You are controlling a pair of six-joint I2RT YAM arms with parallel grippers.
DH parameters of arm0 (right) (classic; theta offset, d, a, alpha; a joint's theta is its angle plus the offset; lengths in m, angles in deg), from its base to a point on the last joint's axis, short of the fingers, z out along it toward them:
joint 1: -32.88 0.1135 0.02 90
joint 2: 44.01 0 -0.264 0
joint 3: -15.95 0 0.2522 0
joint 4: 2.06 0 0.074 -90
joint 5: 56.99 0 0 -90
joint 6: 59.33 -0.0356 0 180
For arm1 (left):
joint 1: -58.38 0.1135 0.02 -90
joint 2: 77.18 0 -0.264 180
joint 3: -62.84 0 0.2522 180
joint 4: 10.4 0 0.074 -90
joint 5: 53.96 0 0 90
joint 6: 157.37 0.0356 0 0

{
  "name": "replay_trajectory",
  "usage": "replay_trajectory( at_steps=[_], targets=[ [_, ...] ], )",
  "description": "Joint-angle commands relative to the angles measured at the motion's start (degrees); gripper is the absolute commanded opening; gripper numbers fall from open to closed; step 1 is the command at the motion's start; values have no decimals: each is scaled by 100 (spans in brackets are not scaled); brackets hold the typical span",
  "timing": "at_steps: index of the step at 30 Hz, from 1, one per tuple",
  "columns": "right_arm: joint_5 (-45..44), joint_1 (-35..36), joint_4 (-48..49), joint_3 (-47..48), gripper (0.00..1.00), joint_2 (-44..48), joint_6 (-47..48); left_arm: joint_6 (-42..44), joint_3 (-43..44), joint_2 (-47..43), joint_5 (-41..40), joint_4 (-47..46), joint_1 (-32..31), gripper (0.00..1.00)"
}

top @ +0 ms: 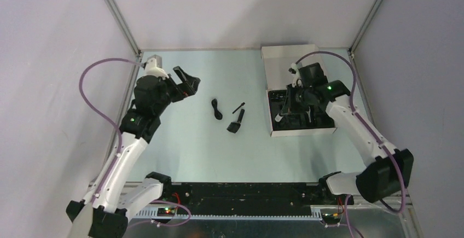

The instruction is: Sort the hair-cutting tools

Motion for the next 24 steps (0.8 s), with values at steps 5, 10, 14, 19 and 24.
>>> replay_trajectory(
  at_steps=[5, 10, 14, 19, 24],
  targets=[
    [-465, -13, -808, 747, 0, -1173, 449, 2742, 691, -172, -1071, 388, 48, 100],
    [-620, 7, -946, 1048, 0, -1729, 577, 3428, 799, -81, -1511, -49, 45, 100],
    [-592, 32, -910, 1221, 0, -2140, 640, 3451, 320, -35, -1650, -511, 47, 100],
    [-535, 60, -894, 1360, 0, -2537, 686, 3449, 102, -117, -1868, -529, 46, 100],
    [-500, 116, -882, 1438, 0, -2974, 761, 3485, 46, -104, -1970, -581, 48, 100]
  ],
)
